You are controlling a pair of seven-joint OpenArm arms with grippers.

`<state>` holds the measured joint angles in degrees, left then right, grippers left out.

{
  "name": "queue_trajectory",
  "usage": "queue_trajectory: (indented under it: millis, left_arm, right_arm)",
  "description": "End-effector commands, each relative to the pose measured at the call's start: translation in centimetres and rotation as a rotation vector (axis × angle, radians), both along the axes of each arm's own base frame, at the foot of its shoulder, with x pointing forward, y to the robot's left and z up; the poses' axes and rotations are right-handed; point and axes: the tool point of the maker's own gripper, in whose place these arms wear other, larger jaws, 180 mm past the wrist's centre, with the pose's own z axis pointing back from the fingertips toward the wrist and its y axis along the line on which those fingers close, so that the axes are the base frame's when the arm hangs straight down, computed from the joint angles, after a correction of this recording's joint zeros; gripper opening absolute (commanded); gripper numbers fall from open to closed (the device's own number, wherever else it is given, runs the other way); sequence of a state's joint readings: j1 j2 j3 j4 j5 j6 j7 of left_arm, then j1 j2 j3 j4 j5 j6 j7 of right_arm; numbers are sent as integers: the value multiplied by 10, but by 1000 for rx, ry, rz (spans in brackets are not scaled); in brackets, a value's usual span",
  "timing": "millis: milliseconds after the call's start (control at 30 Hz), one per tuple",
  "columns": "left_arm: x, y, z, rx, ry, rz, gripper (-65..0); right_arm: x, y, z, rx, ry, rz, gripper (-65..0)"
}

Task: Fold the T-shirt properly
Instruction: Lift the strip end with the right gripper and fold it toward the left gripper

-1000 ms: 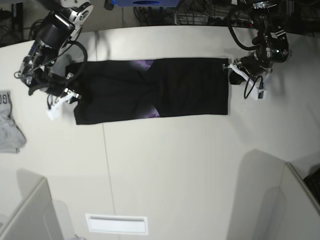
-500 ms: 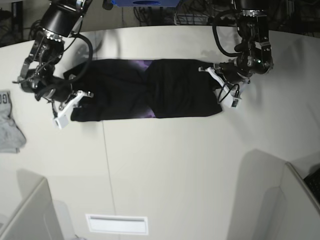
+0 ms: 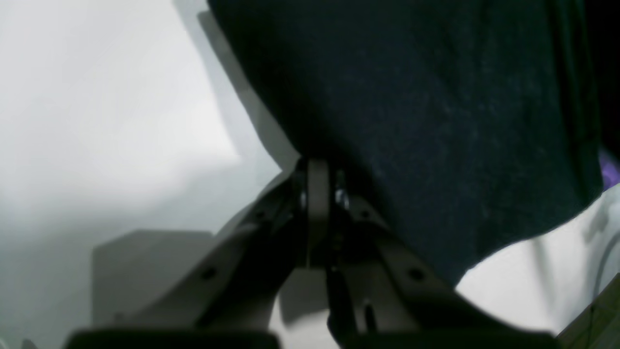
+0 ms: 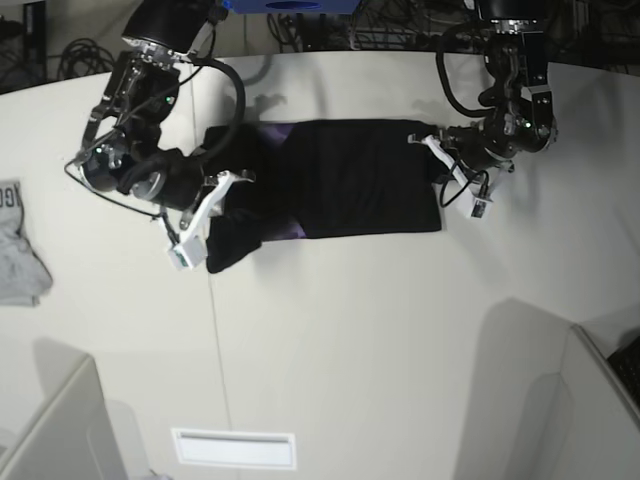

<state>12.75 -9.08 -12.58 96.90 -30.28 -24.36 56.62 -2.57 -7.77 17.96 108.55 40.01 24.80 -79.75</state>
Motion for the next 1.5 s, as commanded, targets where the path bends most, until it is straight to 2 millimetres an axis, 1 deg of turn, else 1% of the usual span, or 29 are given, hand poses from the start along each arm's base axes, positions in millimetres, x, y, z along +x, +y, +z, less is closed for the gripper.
queue_trajectory:
  millis: [0, 67, 133, 200, 333, 400, 500, 600, 700, 800, 900, 1000, 1100, 1167, 1233, 1333, 1467]
  left_arm:
    - [8, -1, 10, -12, -39, -3, -650]
    - [7, -1, 9, -11, -37, -5, -650]
    - [7, -1, 8, -10, -34, -4, -650]
    - [6, -1, 7, -11, -30, -5, -650]
    - [4, 2, 1, 61, -19, -28, -650]
    - [-1, -4, -6, 104, -1, -75, -650]
    - [-6, -16, -12, 124, 12, -123, -650]
    - [-7, -26, -12, 114, 10, -150, -650]
    - [-5, -29, -10, 106, 3, -140, -650]
    - [0, -29, -7, 107, -9, -139, -650]
    - [5, -33, -5, 105, -16, -151, -650]
    - [12, -36, 0, 97, -35, -151, -650]
    - [16, -37, 3, 99, -46, -151, -650]
    - [16, -35, 3, 105, -47, -151, -650]
    - [15, -31, 2, 108, -43, -142, -650]
    - [16, -27, 7, 119, -57, -139, -650]
    - [11, 0, 19, 158, -85, -81, -650]
  right_arm:
    - [6, 12, 14, 43, -46, 6, -650]
    - [2, 30, 18, 108, -32, 12, -650]
    - [0, 50, 30, 215, -36, 17, -650]
    - [0, 67, 42, 309, -20, 12, -650]
    - [0, 88, 46, 363, 5, 18, -650]
    - [0, 98, 45, 379, 3, 28, -650]
    - [1, 104, 43, 393, 3, 30, -650]
    - [2, 105, 41, 402, 9, 19, -650]
    - [3, 106, 41, 413, 9, 12, -650]
    - [1, 111, 43, 477, 35, 21, -650]
    - [1, 114, 36, 500, 72, 20, -650]
    - [5, 114, 34, 513, 67, -5, -650]
    - [2, 127, 32, 522, 72, 17, -650]
    - [3, 134, 31, 535, 70, 13, -650]
    - [3, 146, 31, 544, 68, 31, -650]
    - [3, 156, 24, 551, 80, 30, -650]
    - [8, 155, 15, 546, 89, 6, -650]
